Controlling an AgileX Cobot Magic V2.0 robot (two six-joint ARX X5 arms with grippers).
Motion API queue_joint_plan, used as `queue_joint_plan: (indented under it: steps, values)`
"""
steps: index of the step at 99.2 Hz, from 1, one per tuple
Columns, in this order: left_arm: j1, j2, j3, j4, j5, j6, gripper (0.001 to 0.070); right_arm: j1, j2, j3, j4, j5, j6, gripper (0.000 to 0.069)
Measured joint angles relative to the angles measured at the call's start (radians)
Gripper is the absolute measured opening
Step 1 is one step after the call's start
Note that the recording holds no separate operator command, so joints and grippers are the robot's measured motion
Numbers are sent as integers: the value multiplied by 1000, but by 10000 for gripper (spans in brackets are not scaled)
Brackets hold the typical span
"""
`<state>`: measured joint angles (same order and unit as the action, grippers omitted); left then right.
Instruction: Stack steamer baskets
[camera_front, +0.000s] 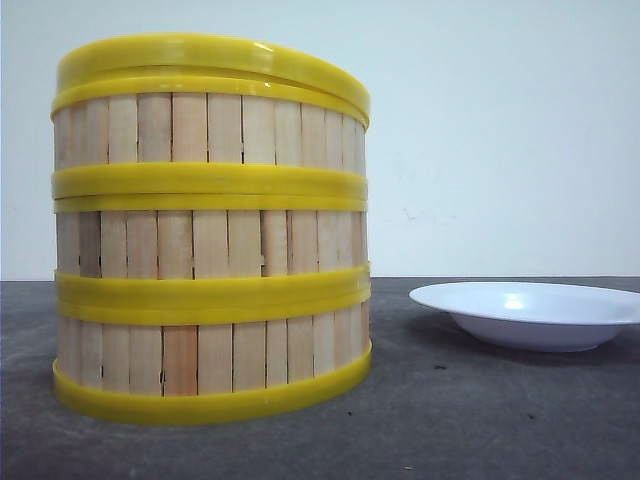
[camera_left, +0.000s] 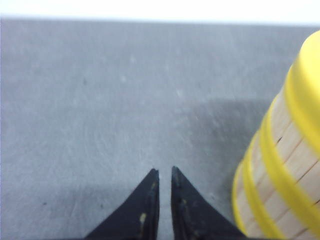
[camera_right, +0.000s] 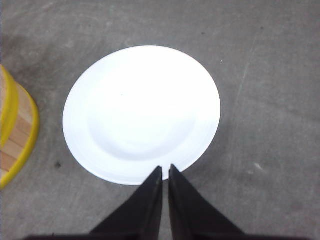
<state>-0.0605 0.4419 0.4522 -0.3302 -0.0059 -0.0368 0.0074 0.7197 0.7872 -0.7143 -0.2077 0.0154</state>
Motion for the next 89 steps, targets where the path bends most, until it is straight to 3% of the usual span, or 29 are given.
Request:
queue_joint_plan:
  steps: [20, 39, 57, 89]
  values:
    - [2, -266, -270, 68, -15, 0, 15, 0, 0, 0, 35, 0, 0, 16]
    - [5, -432, -378, 76, -21, -1, 15, 0, 0, 0, 35, 0, 0, 16]
    - [21, -437, -420, 145, -20, -2, 15, 0, 0, 0, 41, 0, 0, 16]
    - [21, -438, -420, 146, -18, -6, 15, 0, 0, 0, 86, 0, 0, 16]
